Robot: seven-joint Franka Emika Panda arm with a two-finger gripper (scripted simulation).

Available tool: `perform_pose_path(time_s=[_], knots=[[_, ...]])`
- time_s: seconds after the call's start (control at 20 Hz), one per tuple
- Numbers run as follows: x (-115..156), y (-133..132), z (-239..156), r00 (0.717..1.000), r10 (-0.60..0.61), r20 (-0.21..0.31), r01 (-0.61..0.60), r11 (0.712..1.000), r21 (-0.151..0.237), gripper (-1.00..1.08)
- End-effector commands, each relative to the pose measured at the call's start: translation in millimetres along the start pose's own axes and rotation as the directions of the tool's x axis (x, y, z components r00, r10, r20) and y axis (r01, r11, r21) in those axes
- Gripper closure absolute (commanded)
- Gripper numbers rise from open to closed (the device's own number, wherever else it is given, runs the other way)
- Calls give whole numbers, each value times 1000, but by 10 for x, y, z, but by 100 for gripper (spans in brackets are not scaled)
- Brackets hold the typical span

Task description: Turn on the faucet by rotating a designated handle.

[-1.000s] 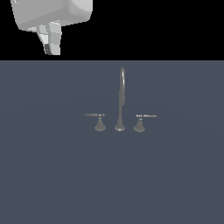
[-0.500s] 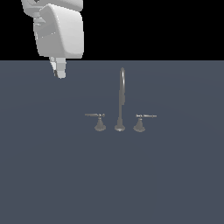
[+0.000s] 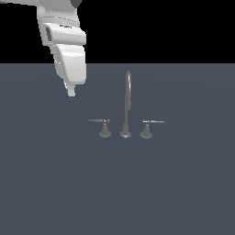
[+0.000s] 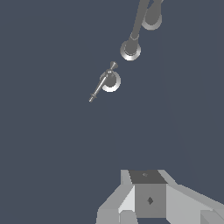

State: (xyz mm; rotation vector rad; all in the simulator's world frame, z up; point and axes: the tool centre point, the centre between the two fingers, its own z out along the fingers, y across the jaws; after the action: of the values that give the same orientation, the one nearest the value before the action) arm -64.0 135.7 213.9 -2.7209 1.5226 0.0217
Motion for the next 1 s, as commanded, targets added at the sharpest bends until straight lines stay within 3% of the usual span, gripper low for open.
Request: perform_pose_path(time_s=[0.0,0.45,0.95], knots=[[59,-85,118,999,45,-2,-45,999,0,108],[338,-379,573,976,218,-12,-218,976,-1,108],[774,-673,1136,904,428,-25,-428,904,-1,108]])
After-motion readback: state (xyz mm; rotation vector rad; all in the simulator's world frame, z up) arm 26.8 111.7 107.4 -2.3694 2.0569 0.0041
